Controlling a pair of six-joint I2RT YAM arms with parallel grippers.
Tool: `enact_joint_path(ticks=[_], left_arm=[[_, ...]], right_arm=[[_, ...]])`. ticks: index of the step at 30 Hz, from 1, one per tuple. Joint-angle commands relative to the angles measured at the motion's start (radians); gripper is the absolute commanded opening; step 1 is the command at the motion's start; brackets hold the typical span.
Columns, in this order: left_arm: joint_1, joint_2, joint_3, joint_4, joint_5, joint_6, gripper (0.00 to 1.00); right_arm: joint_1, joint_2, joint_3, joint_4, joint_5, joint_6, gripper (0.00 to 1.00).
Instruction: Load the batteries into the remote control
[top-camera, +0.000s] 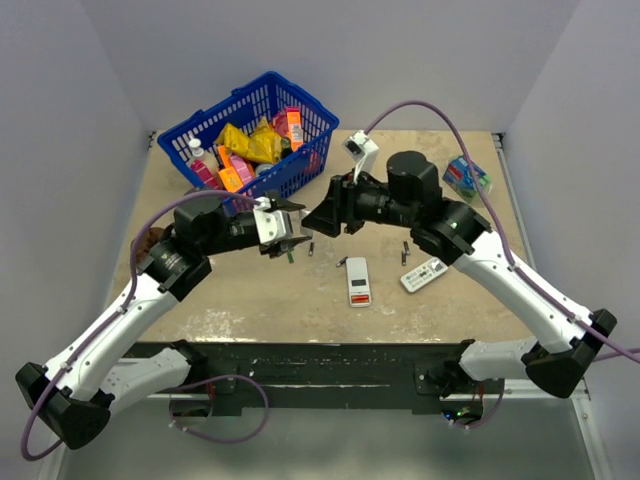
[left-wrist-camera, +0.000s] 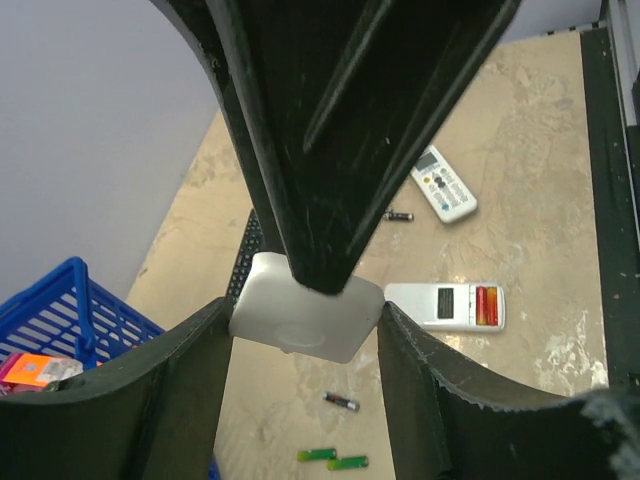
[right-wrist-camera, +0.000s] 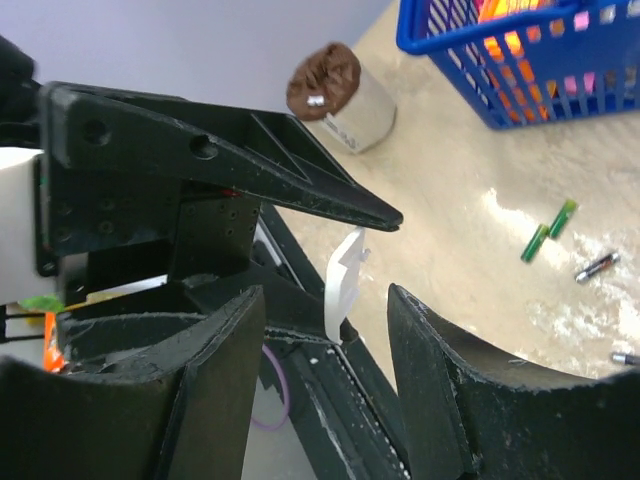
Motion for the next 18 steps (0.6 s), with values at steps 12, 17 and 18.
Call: enact_joint_path(ticks=[12, 17, 18], left_arm=[[-0.017, 0.043, 0.083, -0.13, -0.023, 0.073, 0.32], [-0.018, 0.049, 0.08, -0.139, -0.025, 0.079, 0.32], [-0.02, 0.052, 0.08, -0.14, -0.028, 0.082, 0.33]], right_arm=[[0.063, 0.089, 0.045, -0.05, 0.188, 0.052, 0.4], [0.063, 0.076, -0.001, 0.001, 0.156, 0.104, 0.27], [0.063, 0.07, -0.007, 0.014, 0.154, 0.11, 0.21]])
